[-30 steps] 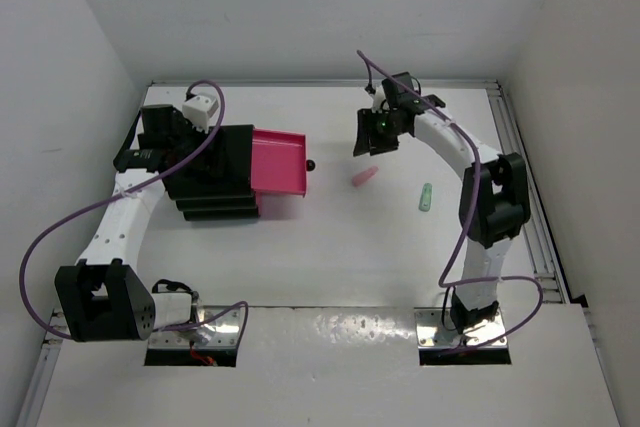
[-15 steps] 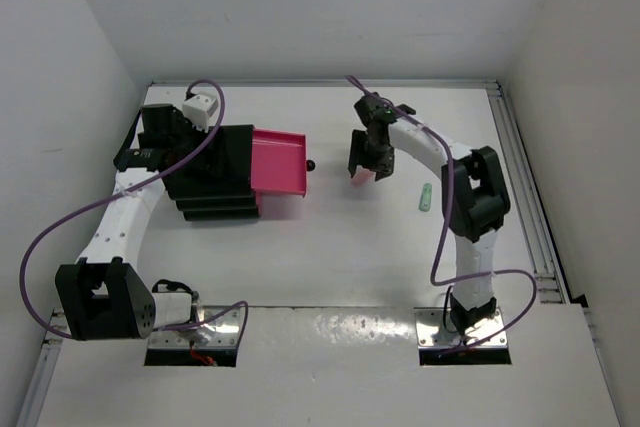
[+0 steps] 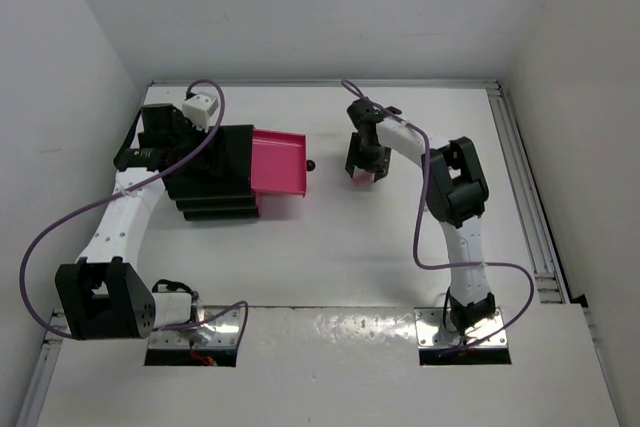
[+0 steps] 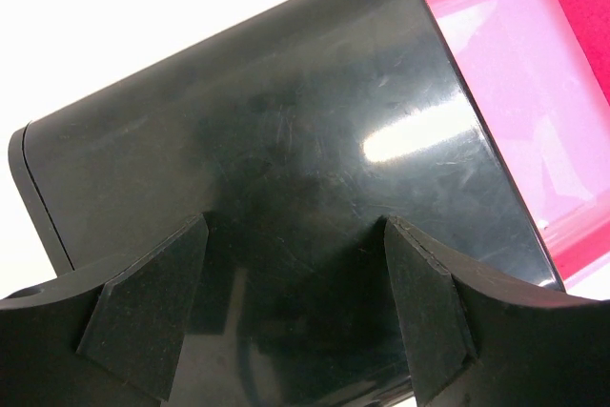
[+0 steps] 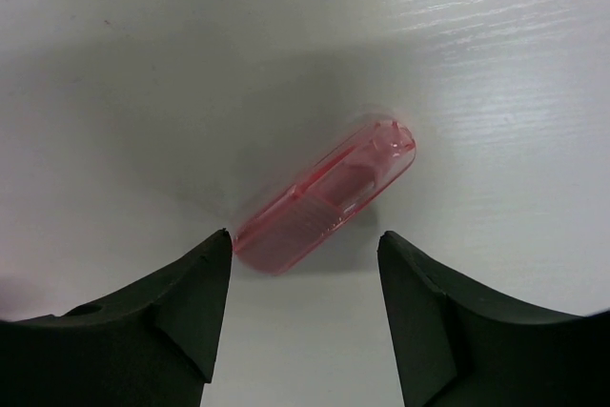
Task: Sort the stationery into containers
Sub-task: Pick up the stationery from the center of the board.
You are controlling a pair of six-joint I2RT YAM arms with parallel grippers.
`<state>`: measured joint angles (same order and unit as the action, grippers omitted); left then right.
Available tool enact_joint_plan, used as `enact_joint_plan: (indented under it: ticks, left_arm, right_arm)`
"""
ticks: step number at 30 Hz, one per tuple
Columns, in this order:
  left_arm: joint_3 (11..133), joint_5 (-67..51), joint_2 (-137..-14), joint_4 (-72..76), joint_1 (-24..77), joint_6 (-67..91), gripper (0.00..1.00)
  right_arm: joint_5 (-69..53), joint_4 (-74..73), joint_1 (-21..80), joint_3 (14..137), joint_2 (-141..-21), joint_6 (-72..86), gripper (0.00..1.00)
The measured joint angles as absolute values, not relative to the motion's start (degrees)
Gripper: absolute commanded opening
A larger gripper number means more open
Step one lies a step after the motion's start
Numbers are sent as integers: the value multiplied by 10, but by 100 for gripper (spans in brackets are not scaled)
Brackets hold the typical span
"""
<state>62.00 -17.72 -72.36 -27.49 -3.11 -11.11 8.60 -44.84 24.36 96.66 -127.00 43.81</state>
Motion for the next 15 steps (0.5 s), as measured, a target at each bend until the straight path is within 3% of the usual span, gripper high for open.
enact_joint_plan:
  ticks: [3,10,15]
  left_arm:
    - [621,-177,-724,-276,-31,-111,81]
    - [624,-176,-728,-277,-31,-111,81]
    - [624,-176,-728,-277,-31,-111,81]
  right_arm:
    - [84,-445,242,966,-1277,435,51]
    - [70,-427,236,943,-1271,406,0]
    - [57,-434,229,956,-1266,356,0]
